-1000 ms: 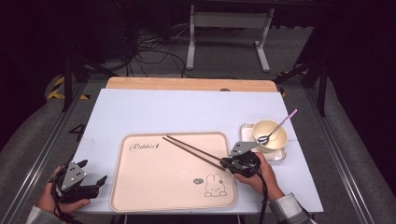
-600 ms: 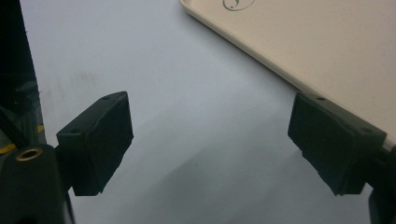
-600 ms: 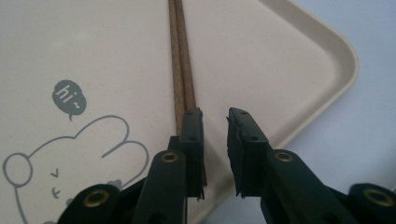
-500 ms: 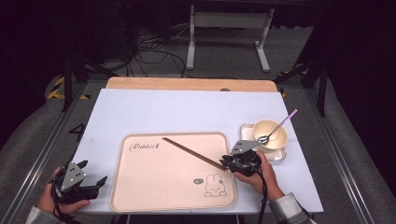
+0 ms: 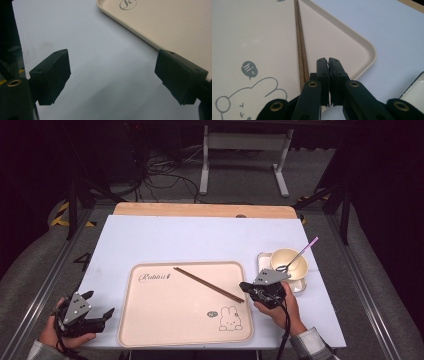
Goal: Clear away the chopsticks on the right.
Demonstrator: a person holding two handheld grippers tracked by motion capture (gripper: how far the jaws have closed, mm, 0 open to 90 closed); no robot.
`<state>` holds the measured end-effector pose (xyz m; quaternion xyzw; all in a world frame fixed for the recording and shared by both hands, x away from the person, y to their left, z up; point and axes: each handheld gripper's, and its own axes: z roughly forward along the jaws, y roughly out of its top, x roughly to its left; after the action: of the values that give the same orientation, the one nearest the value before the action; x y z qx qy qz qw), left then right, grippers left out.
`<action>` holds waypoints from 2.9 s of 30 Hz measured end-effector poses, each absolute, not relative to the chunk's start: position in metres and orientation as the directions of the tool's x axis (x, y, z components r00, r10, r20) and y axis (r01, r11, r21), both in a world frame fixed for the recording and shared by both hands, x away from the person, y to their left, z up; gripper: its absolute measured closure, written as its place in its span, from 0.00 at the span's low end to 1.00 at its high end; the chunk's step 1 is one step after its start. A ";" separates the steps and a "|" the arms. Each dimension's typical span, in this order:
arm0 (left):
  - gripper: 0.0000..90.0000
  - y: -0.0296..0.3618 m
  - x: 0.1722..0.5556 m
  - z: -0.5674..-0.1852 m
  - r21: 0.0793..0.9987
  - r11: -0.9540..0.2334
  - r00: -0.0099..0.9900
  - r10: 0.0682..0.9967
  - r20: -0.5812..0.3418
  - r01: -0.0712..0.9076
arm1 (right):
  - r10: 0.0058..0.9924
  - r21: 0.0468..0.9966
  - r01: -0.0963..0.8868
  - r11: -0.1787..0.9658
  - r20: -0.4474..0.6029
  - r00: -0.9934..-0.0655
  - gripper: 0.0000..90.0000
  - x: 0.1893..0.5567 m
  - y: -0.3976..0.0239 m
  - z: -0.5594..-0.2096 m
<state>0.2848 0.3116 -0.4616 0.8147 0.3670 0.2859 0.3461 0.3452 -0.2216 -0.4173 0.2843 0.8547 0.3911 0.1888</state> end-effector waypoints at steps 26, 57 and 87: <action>0.16 0.315 0.282 -0.459 0.789 -0.473 0.562 0.802 0.202 0.391 | 0.572 0.775 0.296 0.559 -0.102 -0.814 1.00 0.319 -0.215 -0.415; 0.17 0.316 0.288 -0.462 0.789 -0.473 0.575 0.796 0.191 0.393 | 0.800 0.859 0.366 0.357 -0.079 -0.595 0.88 0.340 -0.293 -0.382; 0.18 0.311 0.284 -0.462 0.786 -0.478 0.587 0.788 0.186 0.392 | 0.889 0.886 0.400 0.232 -0.027 -0.457 0.78 0.354 -0.341 -0.375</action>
<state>0.2845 0.3109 -0.4620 0.8147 0.3621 0.2744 0.3603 0.3538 -0.3409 -0.3750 0.4397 0.7333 0.4366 0.2800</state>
